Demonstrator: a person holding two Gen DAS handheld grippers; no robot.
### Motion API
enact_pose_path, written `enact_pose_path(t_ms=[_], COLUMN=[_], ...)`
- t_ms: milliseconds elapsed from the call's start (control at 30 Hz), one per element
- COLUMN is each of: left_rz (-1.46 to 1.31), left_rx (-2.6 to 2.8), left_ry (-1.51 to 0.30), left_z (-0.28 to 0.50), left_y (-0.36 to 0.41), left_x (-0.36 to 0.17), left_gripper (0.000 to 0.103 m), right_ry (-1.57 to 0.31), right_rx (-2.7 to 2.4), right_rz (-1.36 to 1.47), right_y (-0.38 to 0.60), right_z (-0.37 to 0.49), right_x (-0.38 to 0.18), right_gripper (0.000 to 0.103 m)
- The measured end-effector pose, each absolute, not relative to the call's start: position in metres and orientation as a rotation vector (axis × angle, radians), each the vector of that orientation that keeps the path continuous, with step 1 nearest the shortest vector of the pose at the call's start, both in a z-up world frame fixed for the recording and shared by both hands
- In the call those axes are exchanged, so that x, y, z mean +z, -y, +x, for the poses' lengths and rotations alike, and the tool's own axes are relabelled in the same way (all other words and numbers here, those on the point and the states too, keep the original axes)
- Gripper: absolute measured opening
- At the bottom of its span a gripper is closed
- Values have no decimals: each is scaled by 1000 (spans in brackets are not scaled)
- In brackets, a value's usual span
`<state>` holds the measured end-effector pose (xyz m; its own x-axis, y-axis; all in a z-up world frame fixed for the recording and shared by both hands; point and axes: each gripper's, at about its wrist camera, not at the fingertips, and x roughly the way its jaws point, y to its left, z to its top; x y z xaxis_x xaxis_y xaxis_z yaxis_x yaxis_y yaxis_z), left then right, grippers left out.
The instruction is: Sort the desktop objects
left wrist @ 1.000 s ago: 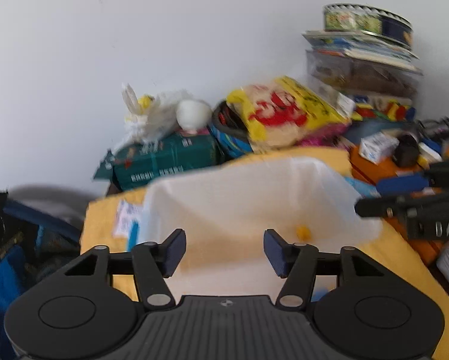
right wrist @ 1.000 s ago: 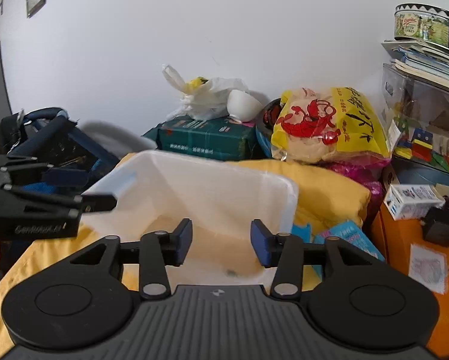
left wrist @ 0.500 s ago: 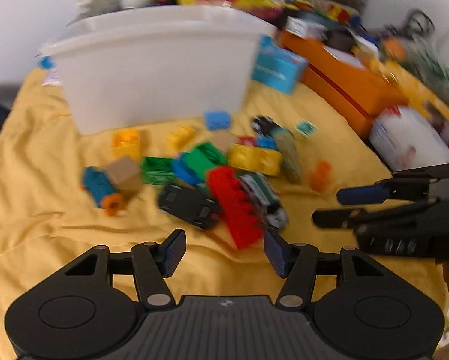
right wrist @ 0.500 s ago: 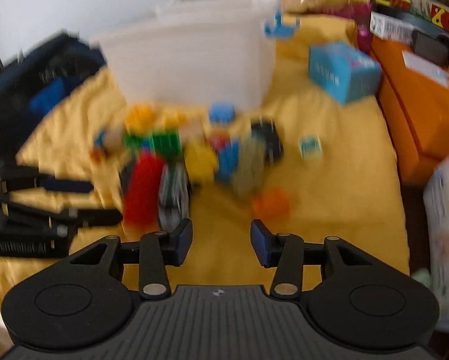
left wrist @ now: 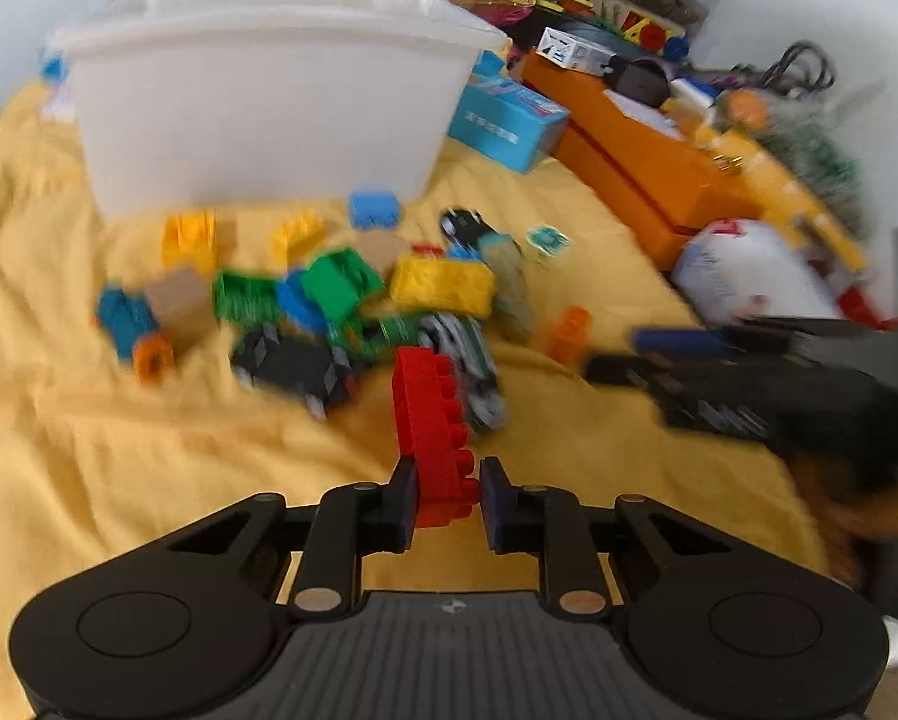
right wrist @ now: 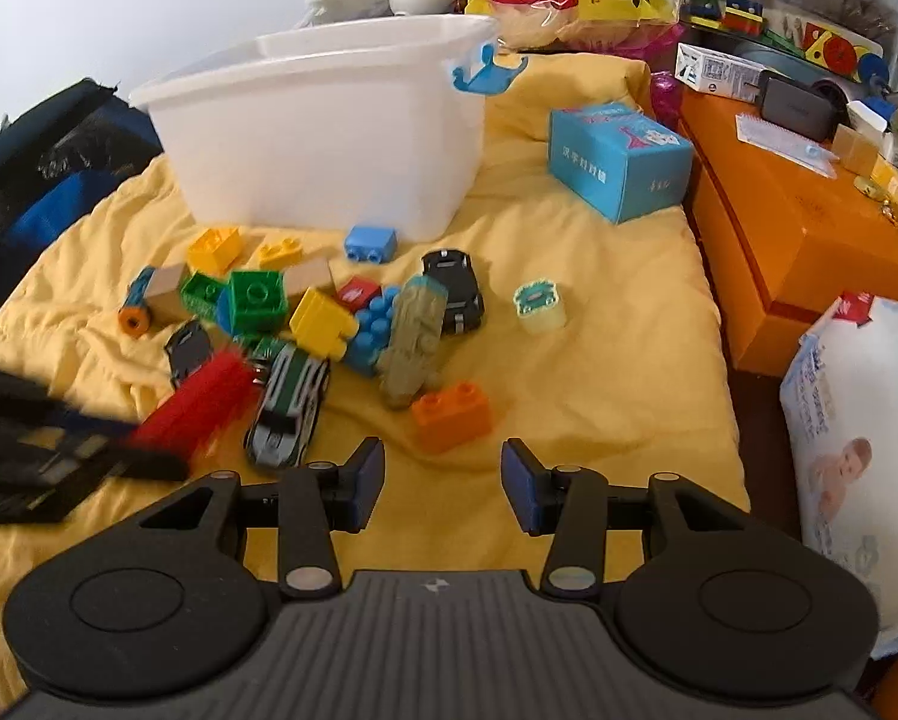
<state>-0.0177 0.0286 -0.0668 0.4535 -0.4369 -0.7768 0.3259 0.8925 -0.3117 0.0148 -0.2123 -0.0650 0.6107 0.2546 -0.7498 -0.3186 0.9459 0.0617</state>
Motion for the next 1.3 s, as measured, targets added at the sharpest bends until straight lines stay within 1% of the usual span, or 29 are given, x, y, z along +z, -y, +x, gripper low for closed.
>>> enact_pose_path(t_ms=[133, 200, 267, 333, 400, 433, 500, 567, 633, 733, 833, 933, 1033, 1167, 1300], left_rz=[-290, -337, -349, -319, -265, -241, -186, -105, -27, 27, 54, 91, 103, 135, 135], left_rx=[-469, -408, -359, -337, -316, -317, -339, -358, -371, -376, -401, -483, -479, -398, -376], left_ry=[-1044, -1070, -1075, -1052, -1026, -1012, -984, -966, -956, -967, -935, -889, -945, -907, -917], left_z=[-33, -35, -39, -43, -47, -48, -49, -52, -52, -49, -50, -54, -47, -43, -40], left_y=[-52, -62, -69, -69, -64, -61, -54, -44, -35, -26, -18, -5, 2, -6, -15], left_x=[-83, -94, -96, -91, -85, -81, -74, -69, -69, -73, -64, -55, -70, -69, -74], left_gripper=[25, 25, 28, 28, 31, 35, 37, 42, 44, 44, 44, 44, 42, 42, 42], right_ry=[-853, -861, -875, -884, -886, -889, -890, -887, -881, -870, -884, -880, -881, -879, -874], right_rx=[325, 314, 286, 270, 277, 283, 299, 327, 414, 535, 539, 552, 553, 549, 551], right_rz=[-72, -63, -76, -75, -70, -70, -70, -68, -75, -170, -259, -279, -297, -284, -275], right_y=[207, 203, 201, 201, 204, 206, 208, 209, 208, 196, 185, 182, 181, 182, 180], right_z=[28, 35, 41, 44, 45, 44, 39, 30, 17, -3, -13, -22, -26, -24, -23], right_x=[-70, -74, -80, -85, -87, -87, -84, -78, -72, -70, -78, -81, -83, -82, -84], right_gripper=[48, 48, 48, 47, 38, 38, 38, 38, 38, 38, 38, 38, 38, 38, 38])
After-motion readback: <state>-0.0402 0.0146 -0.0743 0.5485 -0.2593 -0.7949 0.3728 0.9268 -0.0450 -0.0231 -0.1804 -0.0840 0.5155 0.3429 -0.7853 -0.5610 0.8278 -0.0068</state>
